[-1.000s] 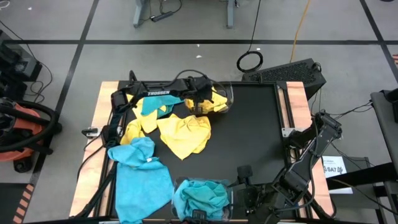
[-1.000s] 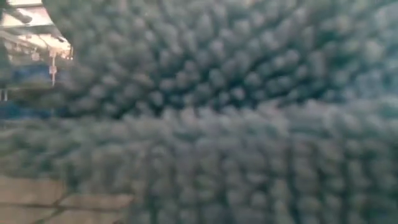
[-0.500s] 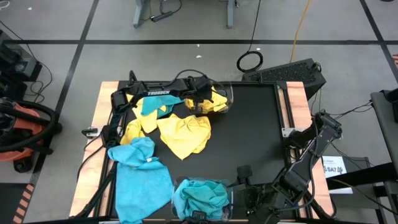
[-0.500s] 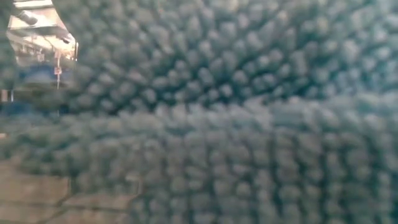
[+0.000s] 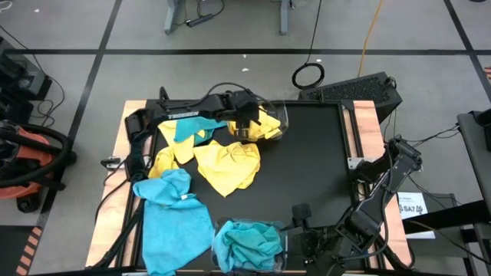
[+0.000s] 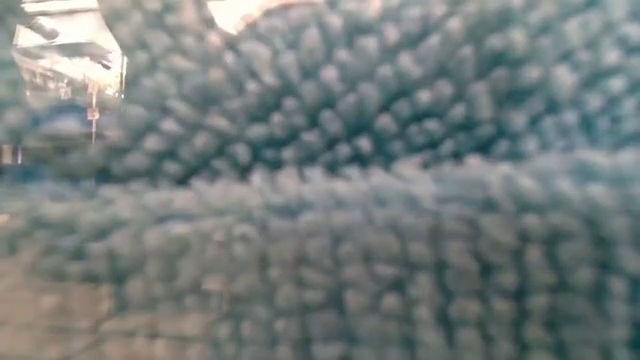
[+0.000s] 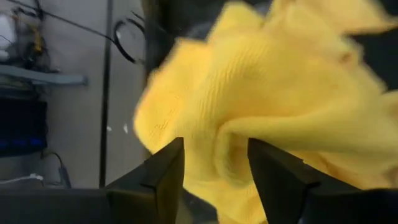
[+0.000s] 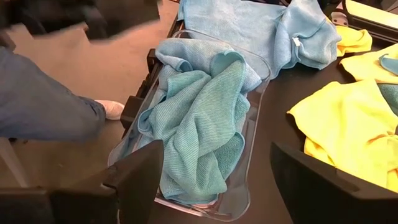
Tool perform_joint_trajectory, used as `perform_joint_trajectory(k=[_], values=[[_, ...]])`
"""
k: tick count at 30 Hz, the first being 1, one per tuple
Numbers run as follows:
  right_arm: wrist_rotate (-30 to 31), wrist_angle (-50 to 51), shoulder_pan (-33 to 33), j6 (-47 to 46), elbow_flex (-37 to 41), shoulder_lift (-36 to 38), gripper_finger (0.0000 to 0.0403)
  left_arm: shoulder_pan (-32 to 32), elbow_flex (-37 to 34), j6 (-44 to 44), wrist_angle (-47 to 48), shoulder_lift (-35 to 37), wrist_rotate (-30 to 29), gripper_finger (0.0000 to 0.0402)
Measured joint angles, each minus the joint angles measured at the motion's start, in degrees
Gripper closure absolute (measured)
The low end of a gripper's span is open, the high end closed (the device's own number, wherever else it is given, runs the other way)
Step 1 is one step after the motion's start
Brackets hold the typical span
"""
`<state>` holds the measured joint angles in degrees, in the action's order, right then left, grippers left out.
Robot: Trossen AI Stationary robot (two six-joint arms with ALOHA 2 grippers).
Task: Sort microfiber towel by color & place in baskets
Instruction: Put the yellow towel into the top transparent bin, then put the blue towel into the bottom transparent bin
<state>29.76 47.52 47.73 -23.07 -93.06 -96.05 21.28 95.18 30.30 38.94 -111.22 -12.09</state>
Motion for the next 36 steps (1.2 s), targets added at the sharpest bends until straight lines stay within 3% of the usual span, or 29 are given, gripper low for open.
perform_joint_trajectory(k=[11, 22, 36], values=[[0.0, -0.2, 0.0, 0.2, 0.0, 0.0, 0.0117, -4.4, 0.0, -4.4, 5.1, 12.8, 0.7, 0.021], [0.0, -1.1, 0.0, 0.2, 0.0, 0.0, 0.0117, -13.2, 0.0, -10.2, 10.5, 23.5, 0.9, 0.021], [0.0, -3.3, 0.0, 0.2, 0.0, 0.0, 0.0117, -28.9, 0.0, -21.9, 22.8, 27.9, 0.9, 0.021]])
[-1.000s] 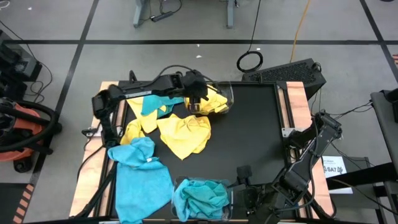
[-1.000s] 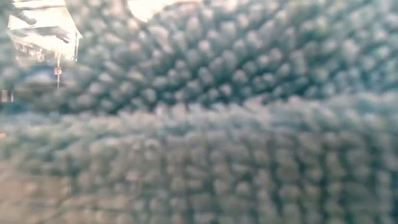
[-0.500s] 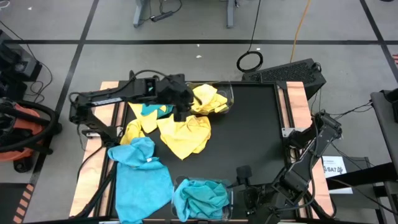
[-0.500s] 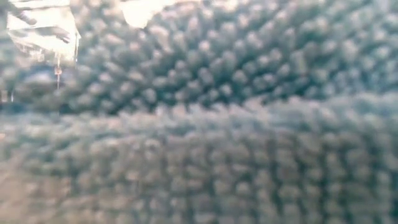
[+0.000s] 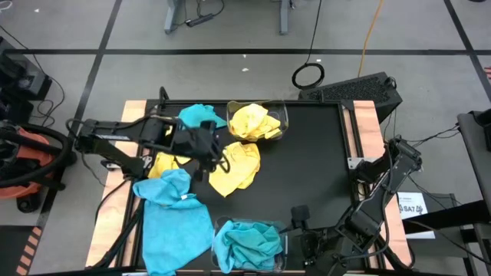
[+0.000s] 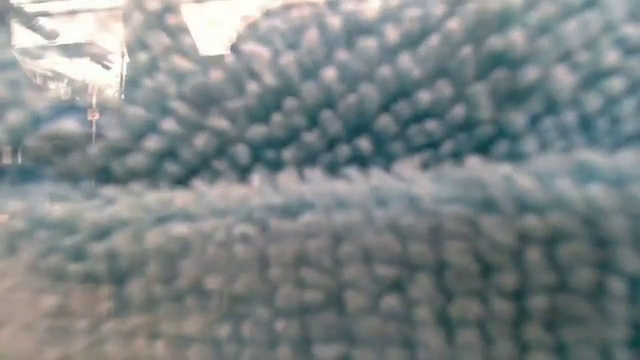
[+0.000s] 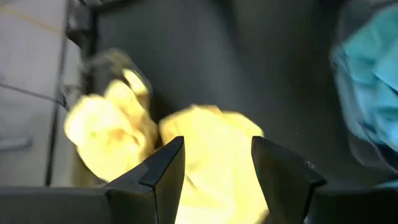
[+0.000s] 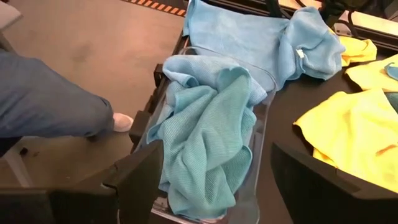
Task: Sort microfiber towel by color & place in baskets
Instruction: Put the blue towel into the bottom transparent bin
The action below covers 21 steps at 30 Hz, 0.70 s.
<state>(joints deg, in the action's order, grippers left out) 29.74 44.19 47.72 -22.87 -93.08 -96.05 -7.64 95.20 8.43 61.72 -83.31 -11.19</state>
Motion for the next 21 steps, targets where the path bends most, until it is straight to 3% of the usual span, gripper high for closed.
perform_joint_trajectory(k=[12, 17, 21], values=[[0.1, 0.1, 0.0, 0.7, 0.0, 0.0, 0.0117, -12.6, 0.0, -9.7, 5.7, 0.0, -5.7, 0.021], [0.4, -0.1, -1.0, 18.1, 0.0, 0.0, 0.0117, -17.1, 0.0, -14.1, 8.2, 0.0, -5.8, 0.021], [0.0, -4.2, -1.7, 19.0, 0.0, -0.3, 0.0117, -21.6, 0.0, -19.8, 11.1, 0.0, -8.5, 0.021]])
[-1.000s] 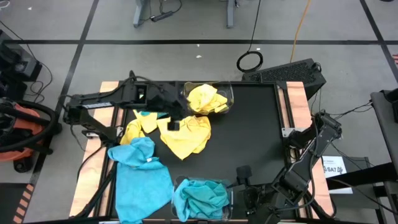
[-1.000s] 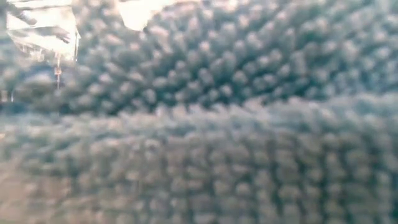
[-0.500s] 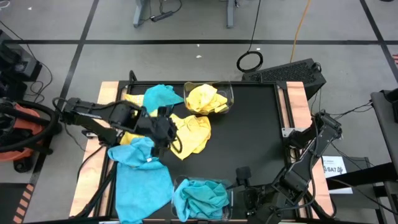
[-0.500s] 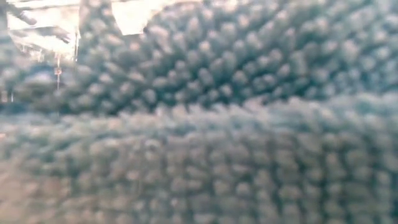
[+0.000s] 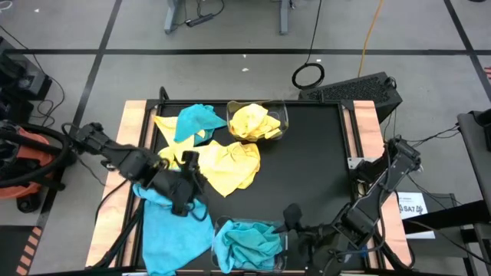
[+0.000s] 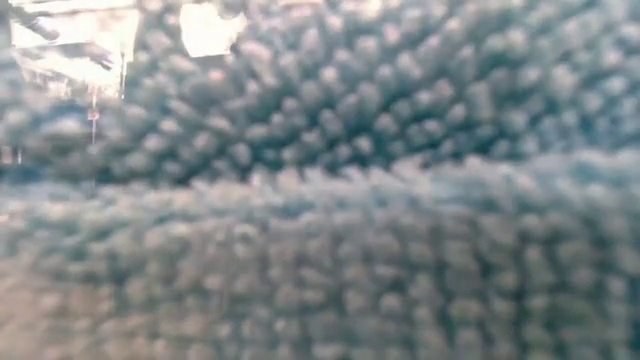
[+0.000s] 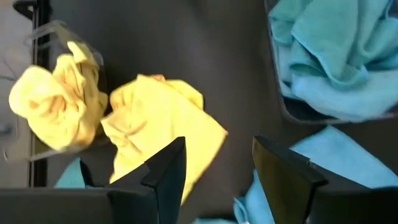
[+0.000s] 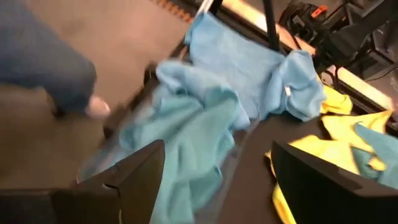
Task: Sort microfiber towel by color & place in baskets
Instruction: Put the blue towel into the bottom transparent bin
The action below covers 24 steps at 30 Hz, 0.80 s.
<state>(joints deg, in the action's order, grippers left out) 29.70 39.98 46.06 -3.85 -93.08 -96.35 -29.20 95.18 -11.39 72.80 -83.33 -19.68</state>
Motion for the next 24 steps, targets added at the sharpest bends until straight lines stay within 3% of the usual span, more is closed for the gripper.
perform_joint_trajectory(k=[6, 12, 24], values=[[1.9, -7.7, -0.3, -5.4, 0.0, -0.1, 0.0117, -7.9, -0.8, -9.1, 3.3, 0.0, -5.0, 0.021], [2.1, -12.5, -2.3, 6.5, 0.0, -0.1, 0.0117, -14.8, -3.8, -19.1, 4.7, 0.0, -6.5, 0.021], [-0.2, -20.2, -12.3, 11.1, 0.0, -6.3, 0.0117, -25.2, -11.3, -37.1, 4.4, 0.0, -7.4, 0.021]])
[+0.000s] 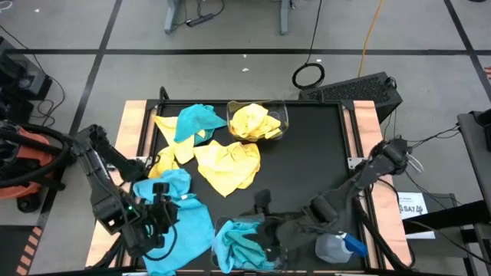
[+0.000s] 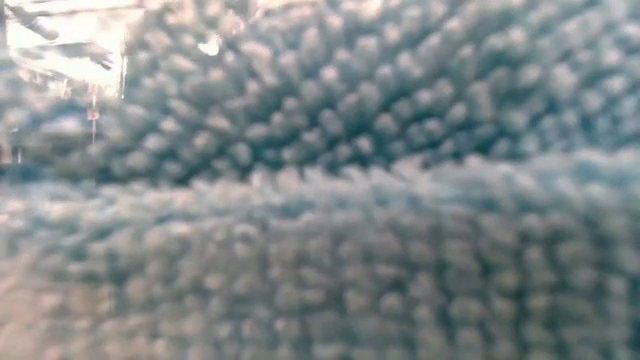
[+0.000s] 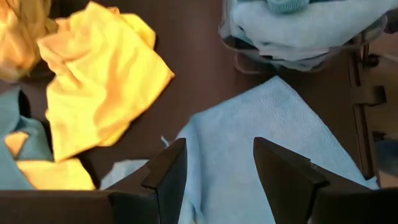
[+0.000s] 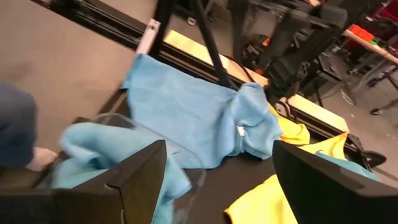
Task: Sort microfiber towel by color & place in baskets
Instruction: Put the blue towel into the bottom transparent bin
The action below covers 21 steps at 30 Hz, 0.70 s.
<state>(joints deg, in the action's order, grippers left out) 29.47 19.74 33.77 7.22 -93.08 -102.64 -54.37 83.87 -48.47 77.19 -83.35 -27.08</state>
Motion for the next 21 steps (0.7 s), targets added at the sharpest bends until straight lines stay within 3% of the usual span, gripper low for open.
perform_joint_trajectory(k=[3, 7, 13, 21], values=[[-2.8, -2.6, -3.0, 0.8, 0.0, -1.7, 0.0117, -2.1, -1.3, -3.7, -0.1, 0.0, -0.2, 0.021], [-12.0, -5.3, -7.3, 0.9, 0.0, -2.7, 0.0117, -4.2, -3.5, -7.7, -1.6, 0.0, -0.2, 0.021], [-25.7, -8.6, -12.5, 0.5, 0.0, -3.2, 0.0117, -6.9, -9.5, -8.2, -13.3, -0.1, 0.8, 0.021], [-32.6, -8.5, -14.8, 1.6, 0.0, -3.2, 0.0117, -7.6, -18.5, -8.3, -26.7, -3.0, 7.0, 0.021]])
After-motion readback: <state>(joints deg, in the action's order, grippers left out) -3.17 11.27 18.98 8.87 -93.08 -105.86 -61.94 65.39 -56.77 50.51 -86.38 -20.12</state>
